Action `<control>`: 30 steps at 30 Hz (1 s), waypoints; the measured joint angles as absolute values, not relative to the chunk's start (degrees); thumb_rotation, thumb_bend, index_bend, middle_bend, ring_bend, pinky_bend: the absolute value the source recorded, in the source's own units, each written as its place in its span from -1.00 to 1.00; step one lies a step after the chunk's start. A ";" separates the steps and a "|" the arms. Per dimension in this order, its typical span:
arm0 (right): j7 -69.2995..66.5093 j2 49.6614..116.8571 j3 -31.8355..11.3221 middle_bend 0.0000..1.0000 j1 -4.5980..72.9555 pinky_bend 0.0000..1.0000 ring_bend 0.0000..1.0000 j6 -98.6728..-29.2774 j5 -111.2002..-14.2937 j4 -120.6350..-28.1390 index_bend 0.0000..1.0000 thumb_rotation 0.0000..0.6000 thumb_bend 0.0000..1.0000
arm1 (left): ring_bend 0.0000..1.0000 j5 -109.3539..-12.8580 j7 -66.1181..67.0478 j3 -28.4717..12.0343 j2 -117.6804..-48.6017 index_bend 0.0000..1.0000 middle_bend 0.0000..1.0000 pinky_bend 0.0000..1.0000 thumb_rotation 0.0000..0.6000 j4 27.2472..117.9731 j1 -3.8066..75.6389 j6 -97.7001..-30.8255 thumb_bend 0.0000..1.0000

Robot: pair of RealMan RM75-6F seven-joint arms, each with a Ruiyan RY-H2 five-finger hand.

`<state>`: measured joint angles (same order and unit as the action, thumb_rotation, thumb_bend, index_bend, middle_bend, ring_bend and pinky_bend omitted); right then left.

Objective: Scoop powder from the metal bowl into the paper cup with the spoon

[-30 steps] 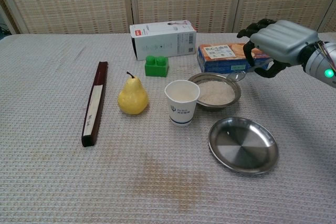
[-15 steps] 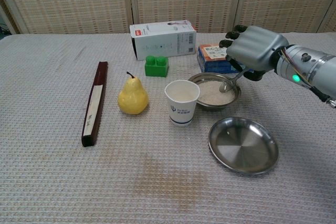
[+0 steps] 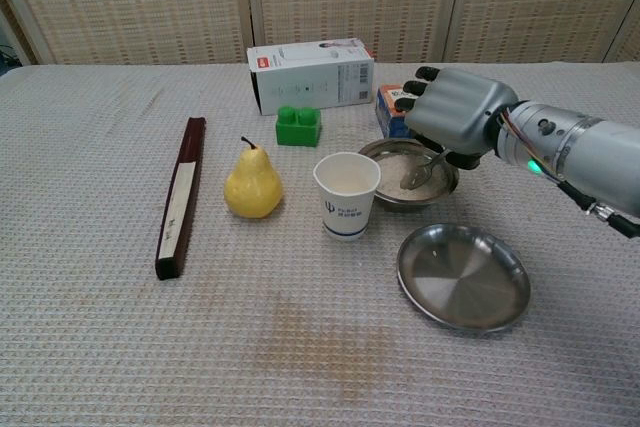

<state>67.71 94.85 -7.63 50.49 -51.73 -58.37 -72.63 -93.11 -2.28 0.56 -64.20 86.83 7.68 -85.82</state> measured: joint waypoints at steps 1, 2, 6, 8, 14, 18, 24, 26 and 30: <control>67.67 95.07 -7.48 -0.79 50.72 -1.00 -1.00 -51.80 -58.23 -72.68 0.51 1.00 -0.19 | -1.00 -93.11 -2.33 0.57 -64.19 -1.00 -1.00 -0.89 1.00 86.84 7.66 -85.83 -0.04; 67.58 95.18 -7.36 -0.79 50.82 -1.00 -1.00 -51.87 -58.19 -72.73 0.51 1.00 -0.19 | -1.00 -93.11 -2.40 0.58 -64.18 -1.00 -1.00 -0.89 1.00 86.84 7.66 -85.82 -0.04; 66.89 95.76 -6.99 -0.79 51.29 -1.00 -1.00 -52.07 -57.99 -72.73 0.51 1.00 -0.19 | -1.00 -93.00 -2.52 0.58 -64.12 -1.00 -1.00 -0.89 1.00 86.92 7.69 -85.70 -0.05; 66.64 95.97 -6.80 -0.79 51.56 -1.00 -1.00 -52.14 -57.82 -72.66 0.51 1.00 -0.19 | -1.00 -93.00 -2.82 0.62 -64.08 -1.00 -1.00 -0.89 1.00 86.80 7.65 -85.76 -0.05; 65.00 96.48 -6.77 -0.79 51.84 -1.00 -1.00 -52.22 -56.82 -72.77 0.51 1.00 -0.19 | -1.00 -92.94 -3.32 0.58 -64.05 -1.00 -1.00 -0.89 1.00 86.56 7.70 -85.71 -0.04; 63.12 97.26 -6.85 -0.79 51.85 -1.00 -1.00 -52.81 -56.83 -72.54 0.50 1.00 -0.19 | -1.00 -93.10 -3.27 0.62 -64.02 -1.00 -1.00 -0.89 1.00 86.80 7.68 -85.84 -0.04; 59.44 98.40 -6.61 -0.79 51.13 -1.00 -1.00 -54.85 -58.43 -72.13 0.49 1.00 -0.19 | -1.00 -93.25 -3.33 0.69 -63.97 -1.00 -1.00 -0.89 1.00 86.86 7.60 -86.04 -0.04; 58.18 98.59 -6.51 -0.79 50.75 -1.00 -1.00 -55.50 -59.00 -72.05 0.49 1.00 -0.19 | -1.00 -93.35 -3.25 0.73 -63.99 -1.00 -1.00 -0.89 1.00 86.89 7.59 -86.08 -0.04; 55.91 98.86 -6.37 -0.79 49.92 -1.00 -1.00 -56.47 -59.72 -71.77 0.49 1.00 -0.19 | -1.00 -93.43 -3.08 0.78 -64.02 -1.00 -1.00 -0.89 1.00 86.93 7.56 -86.13 -0.05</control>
